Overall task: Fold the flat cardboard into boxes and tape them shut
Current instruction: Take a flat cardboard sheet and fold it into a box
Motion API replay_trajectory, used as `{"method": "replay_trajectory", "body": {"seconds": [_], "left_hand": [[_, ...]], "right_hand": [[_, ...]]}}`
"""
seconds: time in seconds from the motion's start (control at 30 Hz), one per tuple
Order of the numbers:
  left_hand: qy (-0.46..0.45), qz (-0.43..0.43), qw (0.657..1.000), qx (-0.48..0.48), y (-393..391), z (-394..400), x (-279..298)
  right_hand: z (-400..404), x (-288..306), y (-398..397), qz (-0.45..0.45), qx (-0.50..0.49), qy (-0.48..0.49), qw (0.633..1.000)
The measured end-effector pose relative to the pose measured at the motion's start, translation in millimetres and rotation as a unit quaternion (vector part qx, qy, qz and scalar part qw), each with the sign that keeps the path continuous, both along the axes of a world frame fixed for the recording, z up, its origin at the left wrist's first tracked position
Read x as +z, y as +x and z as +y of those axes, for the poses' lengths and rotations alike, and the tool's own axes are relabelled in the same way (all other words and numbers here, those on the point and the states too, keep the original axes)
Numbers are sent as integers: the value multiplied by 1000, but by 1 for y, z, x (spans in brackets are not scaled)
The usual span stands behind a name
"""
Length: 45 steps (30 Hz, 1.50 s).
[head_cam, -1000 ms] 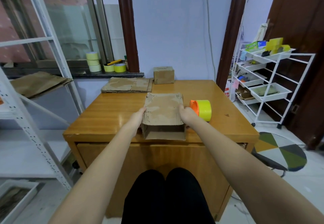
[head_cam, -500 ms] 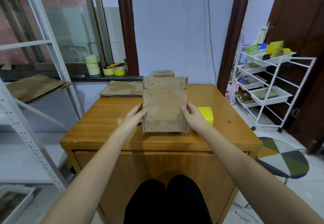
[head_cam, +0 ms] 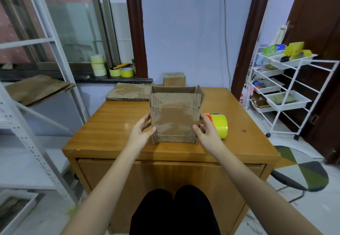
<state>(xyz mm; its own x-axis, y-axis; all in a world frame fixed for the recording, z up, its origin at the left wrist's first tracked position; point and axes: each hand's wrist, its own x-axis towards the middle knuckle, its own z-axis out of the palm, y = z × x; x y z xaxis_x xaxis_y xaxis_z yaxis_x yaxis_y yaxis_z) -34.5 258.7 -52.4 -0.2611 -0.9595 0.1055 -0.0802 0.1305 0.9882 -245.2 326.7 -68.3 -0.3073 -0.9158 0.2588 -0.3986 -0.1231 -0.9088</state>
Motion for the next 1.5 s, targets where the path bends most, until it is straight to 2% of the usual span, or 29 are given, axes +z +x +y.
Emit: {"method": "replay_trajectory", "body": {"seconds": [0.33,0.57,0.67,0.8,0.97,1.3,1.5], "left_hand": [[-7,-5,1000,3,8,2,-1],[-51,5,997,55,17,-7,38],[-100,5,994,42,12,-11,63],[-139,-53,988,47,-1,-20,88],[-108,-109,987,54,-14,-24,96],[-75,-78,994,-1,-9,-15,83],[-62,-65,995,-48,-5,-11,77]], "right_hand": [[5,13,11,-82,8,19,996],[-2,55,3,-139,-40,-27,989],[-7,69,0,-117,-47,-25,992],[-12,80,-1,-91,-48,-16,995],[-13,83,-3,-82,-32,-1,996],[-6,80,-3,-119,20,10,993],[2,72,-4,-92,58,3,994]]}}
